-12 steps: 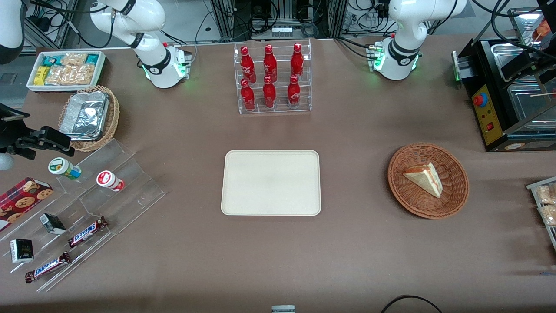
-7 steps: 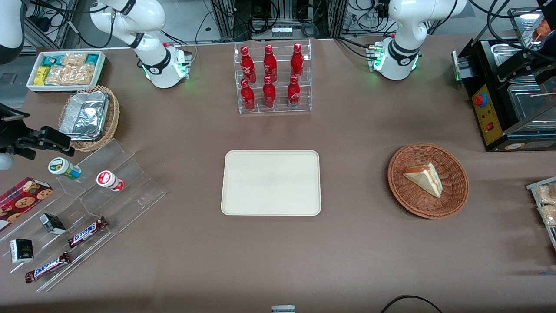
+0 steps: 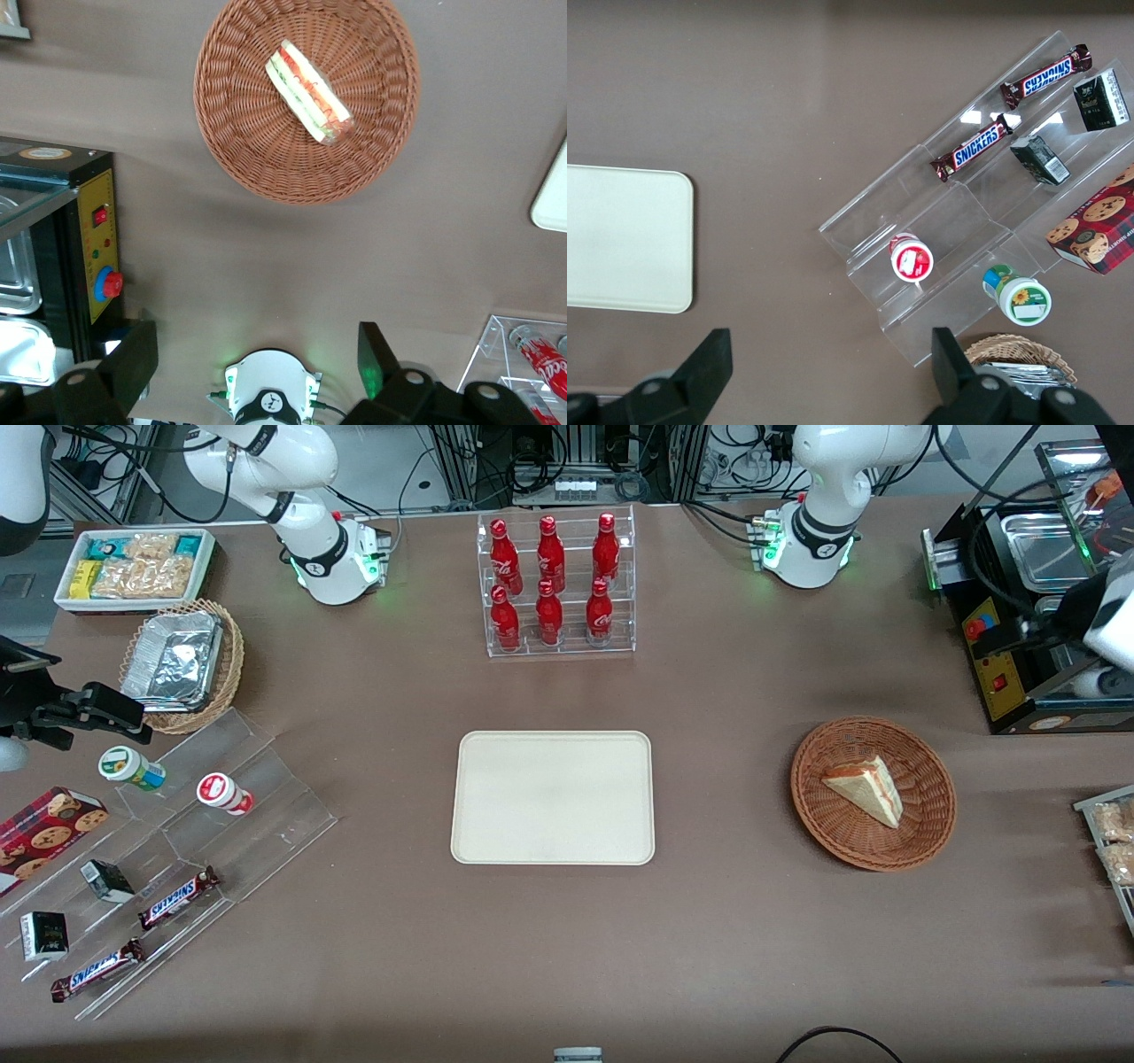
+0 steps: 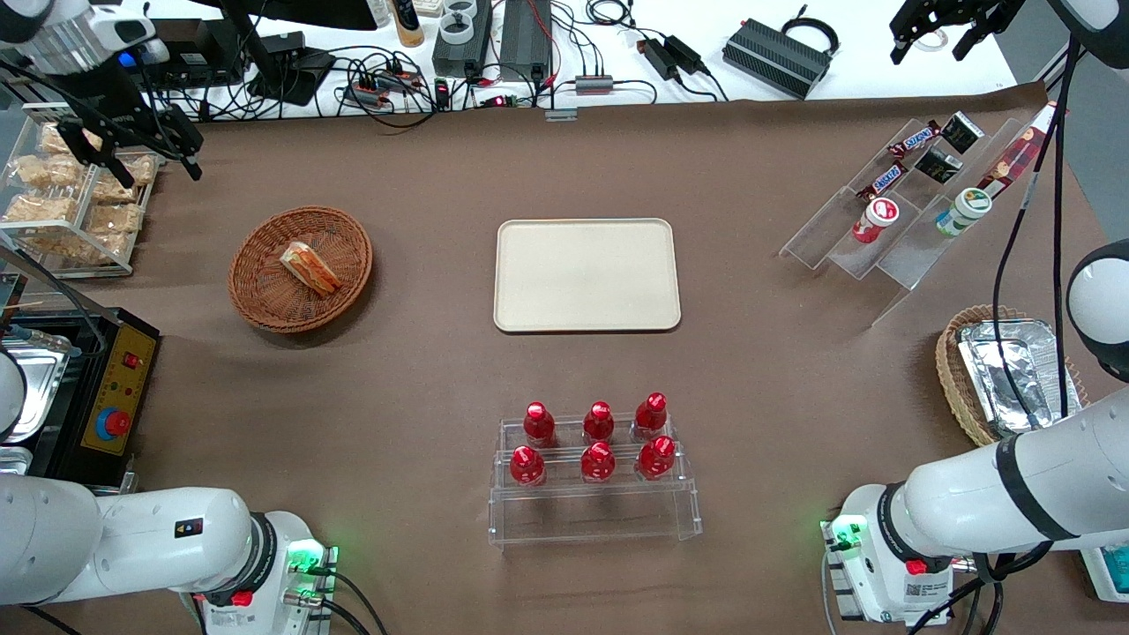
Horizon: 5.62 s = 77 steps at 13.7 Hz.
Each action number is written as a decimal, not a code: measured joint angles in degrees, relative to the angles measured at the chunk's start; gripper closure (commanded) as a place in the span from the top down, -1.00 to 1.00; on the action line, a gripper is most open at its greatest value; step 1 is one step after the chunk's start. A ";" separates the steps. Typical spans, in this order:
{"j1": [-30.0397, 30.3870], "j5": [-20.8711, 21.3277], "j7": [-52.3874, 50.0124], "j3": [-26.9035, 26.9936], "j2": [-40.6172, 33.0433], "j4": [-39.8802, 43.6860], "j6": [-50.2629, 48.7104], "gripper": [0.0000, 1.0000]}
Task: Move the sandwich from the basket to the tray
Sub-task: 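Move the left gripper out toward the wicker basket, then lower the open left gripper over the wrapped sandwich in the basket, then close the left gripper on the sandwich's wrapper edge, then lift the sandwich up out of the basket with the left gripper, then carry the sandwich over to the white tray with the left gripper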
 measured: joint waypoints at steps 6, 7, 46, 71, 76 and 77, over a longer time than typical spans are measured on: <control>0.04 -0.01 -6.65 0.95 0.21 -13.41 16.60 1.00; 0.04 -0.02 -8.66 0.95 0.21 -15.29 19.40 1.00; -3.31 -8.85 -41.91 -0.16 17.19 -24.84 52.01 -0.90; -33.89 -4.93 -45.37 -1.84 20.70 8.29 21.42 -0.88; -40.51 -2.25 -45.38 -1.83 30.55 12.79 28.06 -0.87; -41.66 -1.74 -45.47 -1.82 32.15 12.95 29.85 -0.87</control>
